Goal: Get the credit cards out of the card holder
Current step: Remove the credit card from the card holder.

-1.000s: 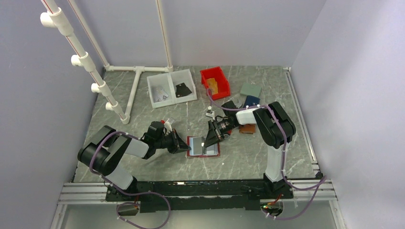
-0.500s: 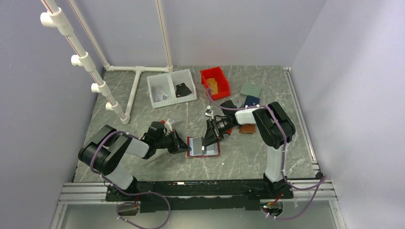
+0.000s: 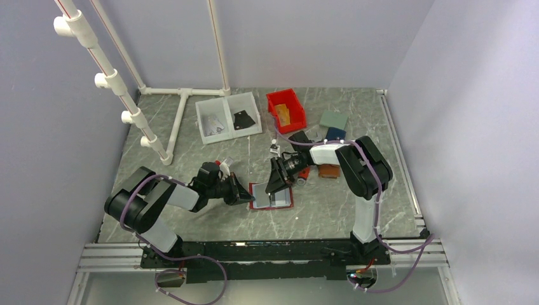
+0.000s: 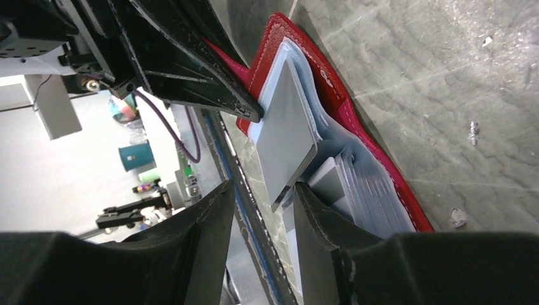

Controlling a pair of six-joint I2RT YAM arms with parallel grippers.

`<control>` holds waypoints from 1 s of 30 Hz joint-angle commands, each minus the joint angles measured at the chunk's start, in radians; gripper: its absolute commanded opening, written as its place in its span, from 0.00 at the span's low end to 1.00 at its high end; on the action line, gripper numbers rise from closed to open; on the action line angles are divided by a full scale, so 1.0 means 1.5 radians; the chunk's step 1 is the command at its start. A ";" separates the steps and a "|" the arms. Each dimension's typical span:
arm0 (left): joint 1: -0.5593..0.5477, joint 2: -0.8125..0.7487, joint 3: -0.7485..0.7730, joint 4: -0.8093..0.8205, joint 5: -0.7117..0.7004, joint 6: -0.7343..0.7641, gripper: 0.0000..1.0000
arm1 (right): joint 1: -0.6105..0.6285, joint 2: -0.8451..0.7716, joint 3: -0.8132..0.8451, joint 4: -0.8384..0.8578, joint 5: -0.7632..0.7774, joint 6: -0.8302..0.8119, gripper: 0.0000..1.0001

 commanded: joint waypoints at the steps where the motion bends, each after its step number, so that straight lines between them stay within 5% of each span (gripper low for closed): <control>1: -0.015 0.003 0.013 -0.011 0.009 0.011 0.00 | 0.002 -0.004 0.004 -0.014 0.205 -0.048 0.44; 24: -0.014 -0.043 0.025 -0.053 -0.001 0.024 0.00 | 0.037 0.006 0.030 -0.062 0.300 -0.066 0.40; 30: -0.014 -0.029 0.022 -0.046 -0.010 0.017 0.00 | 0.037 0.009 0.029 -0.059 0.275 -0.062 0.25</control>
